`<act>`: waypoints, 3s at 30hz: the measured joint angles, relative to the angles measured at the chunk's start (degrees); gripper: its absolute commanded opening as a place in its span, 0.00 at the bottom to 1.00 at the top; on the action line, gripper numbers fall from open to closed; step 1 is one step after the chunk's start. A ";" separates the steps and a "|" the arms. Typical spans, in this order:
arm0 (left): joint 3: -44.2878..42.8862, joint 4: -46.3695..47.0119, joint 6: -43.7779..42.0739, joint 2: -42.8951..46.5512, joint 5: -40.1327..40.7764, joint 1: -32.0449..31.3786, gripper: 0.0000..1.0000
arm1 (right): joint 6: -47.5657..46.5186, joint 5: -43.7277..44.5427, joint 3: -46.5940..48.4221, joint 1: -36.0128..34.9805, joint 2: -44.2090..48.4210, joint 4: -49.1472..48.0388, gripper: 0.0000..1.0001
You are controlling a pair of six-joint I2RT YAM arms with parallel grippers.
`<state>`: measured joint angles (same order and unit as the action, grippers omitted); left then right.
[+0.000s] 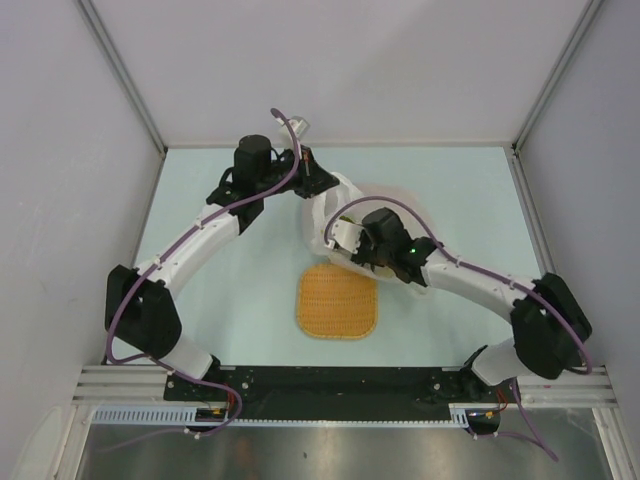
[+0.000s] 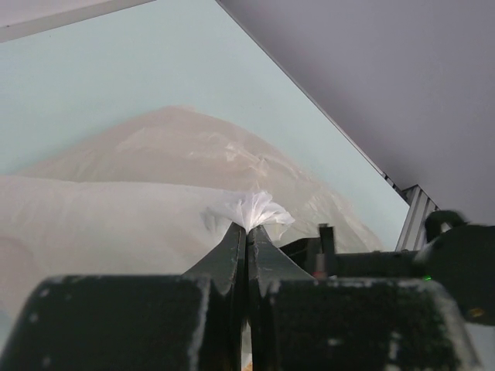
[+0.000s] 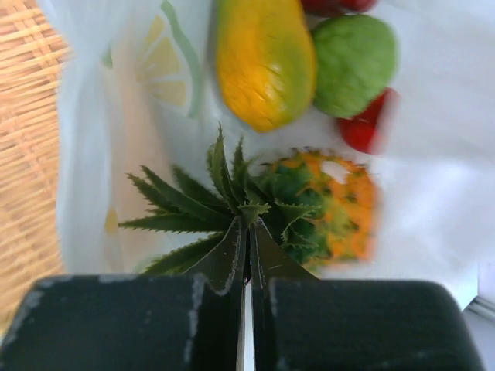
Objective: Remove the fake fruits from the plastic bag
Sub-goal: Take out the fake fruit from the plastic bag, then place the fake fruit on the plate.
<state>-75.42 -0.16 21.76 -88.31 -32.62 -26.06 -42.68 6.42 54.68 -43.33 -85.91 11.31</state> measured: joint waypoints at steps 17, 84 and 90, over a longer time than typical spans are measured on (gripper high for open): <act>-0.09 -0.94 -3.96 -2.75 0.96 0.00 0.00 | 7.54 -25.66 10.80 2.16 25.05 18.88 0.00; -20.06 1.36 -3.21 -22.14 -0.92 5.09 0.00 | 23.76 -44.13 13.46 7.58 10.78 7.91 0.43; -19.04 0.50 -2.25 -20.76 -2.93 5.09 0.01 | 26.36 -36.54 13.46 12.81 6.36 4.42 0.31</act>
<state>-94.45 0.34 19.51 -109.08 -35.55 -20.97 -16.32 -30.13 68.14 -30.52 -79.55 15.73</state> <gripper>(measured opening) 0.008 0.350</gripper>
